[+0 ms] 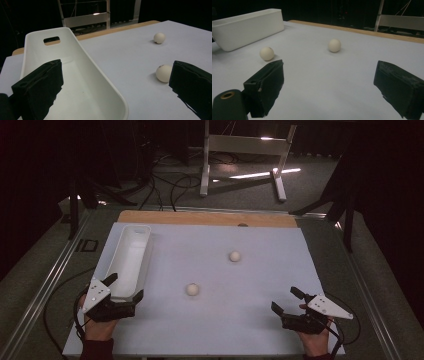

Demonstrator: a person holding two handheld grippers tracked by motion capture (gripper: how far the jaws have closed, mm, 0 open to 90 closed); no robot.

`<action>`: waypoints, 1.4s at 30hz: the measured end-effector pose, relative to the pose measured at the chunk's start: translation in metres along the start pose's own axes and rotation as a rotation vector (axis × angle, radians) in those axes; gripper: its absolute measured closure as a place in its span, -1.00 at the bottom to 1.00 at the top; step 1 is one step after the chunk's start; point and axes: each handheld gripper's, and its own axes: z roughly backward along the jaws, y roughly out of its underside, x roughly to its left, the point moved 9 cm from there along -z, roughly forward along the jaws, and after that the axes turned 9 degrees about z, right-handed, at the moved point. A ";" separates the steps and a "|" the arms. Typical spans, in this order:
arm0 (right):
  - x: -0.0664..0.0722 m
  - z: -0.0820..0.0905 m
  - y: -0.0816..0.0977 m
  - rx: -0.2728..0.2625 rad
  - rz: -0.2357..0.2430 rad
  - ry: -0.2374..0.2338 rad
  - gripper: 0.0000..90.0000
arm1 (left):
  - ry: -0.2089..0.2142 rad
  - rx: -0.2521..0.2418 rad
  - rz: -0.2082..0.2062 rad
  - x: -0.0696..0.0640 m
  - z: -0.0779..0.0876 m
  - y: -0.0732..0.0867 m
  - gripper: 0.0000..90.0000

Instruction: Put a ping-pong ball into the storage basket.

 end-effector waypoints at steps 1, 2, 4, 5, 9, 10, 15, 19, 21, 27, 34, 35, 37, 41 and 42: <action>0.000 0.000 0.000 0.002 -0.001 0.002 -0.80 | -0.003 0.002 0.001 0.000 0.000 0.000 -1.00; 0.000 -0.001 0.001 0.005 0.003 0.003 -0.80 | -0.004 0.002 0.002 0.001 0.000 0.000 -1.00; 0.000 -0.001 0.002 0.014 0.013 0.011 -0.80 | -0.008 0.003 0.006 0.001 0.000 0.000 -1.00; 0.000 -0.001 0.002 0.019 0.015 0.014 -0.80 | -0.007 0.003 0.006 0.001 0.000 0.000 -1.00; 0.001 -0.001 0.002 0.018 0.016 0.017 -0.80 | -0.015 0.003 0.006 0.001 0.000 -0.001 -1.00; 0.001 -0.001 0.002 0.016 0.016 0.017 -0.80 | -0.016 0.002 0.006 0.002 0.000 -0.002 -1.00; 0.001 -0.001 0.003 0.015 0.018 0.023 -0.80 | -0.015 0.001 0.019 0.001 0.001 -0.003 -1.00; 0.000 -0.001 0.002 0.011 0.019 0.027 -0.80 | -0.017 0.014 0.019 -0.001 0.001 -0.004 -1.00; 0.000 -0.001 0.002 0.012 0.021 0.028 -0.80 | -0.020 0.020 0.024 0.000 0.001 -0.004 -1.00; -0.002 -0.003 0.002 0.011 0.015 0.036 -0.80 | 0.004 0.045 0.009 -0.012 -0.002 -0.009 -1.00; -0.003 -0.003 0.001 0.011 0.008 0.043 -0.80 | 0.019 0.073 -0.013 -0.022 -0.010 -0.013 -1.00; -0.003 -0.003 0.002 0.013 0.009 0.043 -0.80 | 0.022 0.073 -0.013 -0.023 -0.011 -0.014 -1.00; -0.004 -0.002 0.002 0.013 0.006 0.047 -0.80 | 0.029 0.075 -0.013 -0.025 -0.012 -0.015 -1.00; -0.005 -0.002 0.002 0.011 0.005 0.049 -0.80 | 0.035 0.081 -0.018 -0.028 -0.014 -0.019 -1.00; -0.005 -0.002 0.002 0.013 0.007 0.050 -0.80 | 0.035 0.082 -0.020 -0.029 -0.015 -0.020 -1.00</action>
